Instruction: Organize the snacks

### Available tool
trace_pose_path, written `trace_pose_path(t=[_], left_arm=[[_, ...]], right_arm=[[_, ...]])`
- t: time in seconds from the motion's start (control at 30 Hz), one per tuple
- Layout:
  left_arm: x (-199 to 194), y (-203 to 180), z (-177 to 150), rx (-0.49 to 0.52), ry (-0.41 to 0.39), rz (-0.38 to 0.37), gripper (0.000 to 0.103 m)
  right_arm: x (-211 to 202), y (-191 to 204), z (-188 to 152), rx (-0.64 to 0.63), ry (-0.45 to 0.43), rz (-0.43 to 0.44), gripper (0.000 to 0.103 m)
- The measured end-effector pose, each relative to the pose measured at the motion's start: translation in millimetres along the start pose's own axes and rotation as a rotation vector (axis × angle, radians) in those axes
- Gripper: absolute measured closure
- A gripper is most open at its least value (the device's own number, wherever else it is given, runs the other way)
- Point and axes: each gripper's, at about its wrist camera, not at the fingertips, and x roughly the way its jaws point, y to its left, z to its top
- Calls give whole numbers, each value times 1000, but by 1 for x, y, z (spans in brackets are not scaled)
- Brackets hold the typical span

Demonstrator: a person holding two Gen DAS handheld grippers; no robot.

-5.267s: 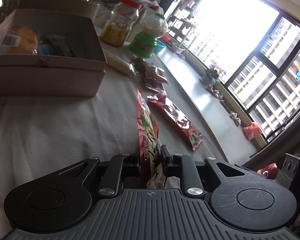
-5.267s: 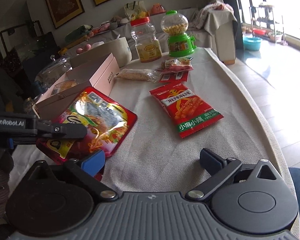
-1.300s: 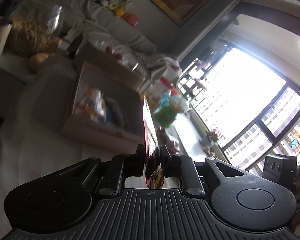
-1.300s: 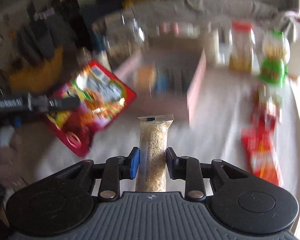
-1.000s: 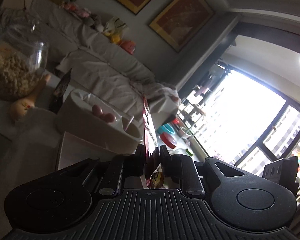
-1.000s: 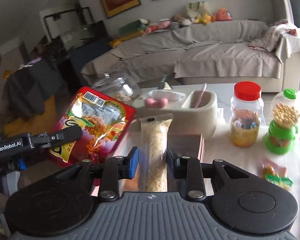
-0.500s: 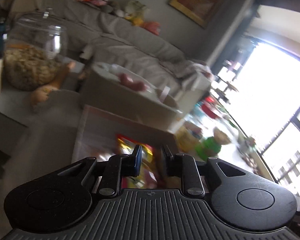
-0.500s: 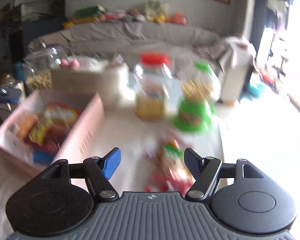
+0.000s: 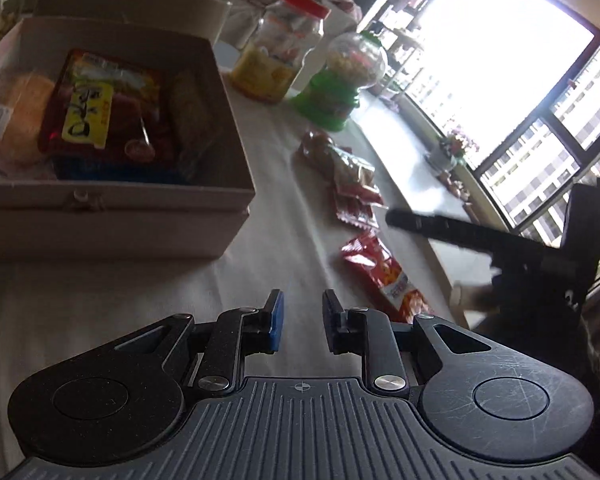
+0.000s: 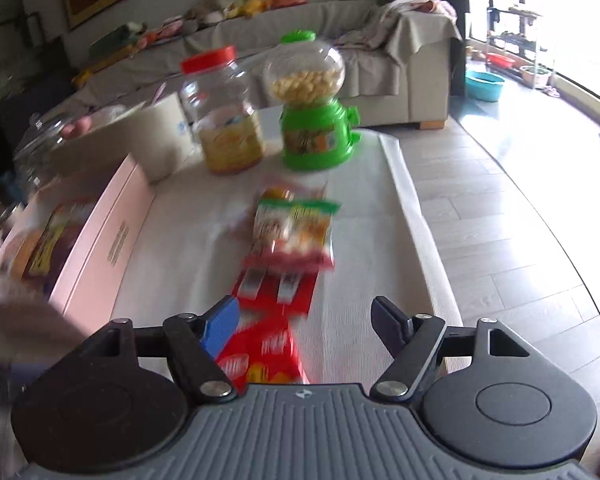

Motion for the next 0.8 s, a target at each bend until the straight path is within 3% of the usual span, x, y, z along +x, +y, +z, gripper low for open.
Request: trace_pose_path(t=[0.17, 0.33, 0.43, 0.57, 0.7, 0.77, 0.8], left_arm=[[-4, 2, -21, -14, 26, 25, 79], [-21, 14, -27, -47, 5, 71, 79], [-25, 25, -28, -86, -3, 83, 79], [-16, 29, -25, -107, 8, 81, 79], [-10, 27, -24, -92, 21, 42, 79], [-7, 24, -25, -79, 31, 36, 79], [-6, 23, -25, -74, 33, 37, 79]], right_arm=[[57, 17, 33, 8, 15, 15, 27], [93, 37, 43, -105, 52, -87, 27], [76, 36, 42, -116, 57, -34, 58], [41, 36, 33, -114, 93, 112, 62], [13, 43, 18, -189, 152, 277, 57], [7, 45, 20, -177, 115, 268, 32], [6, 44, 24, -161, 74, 241, 29]])
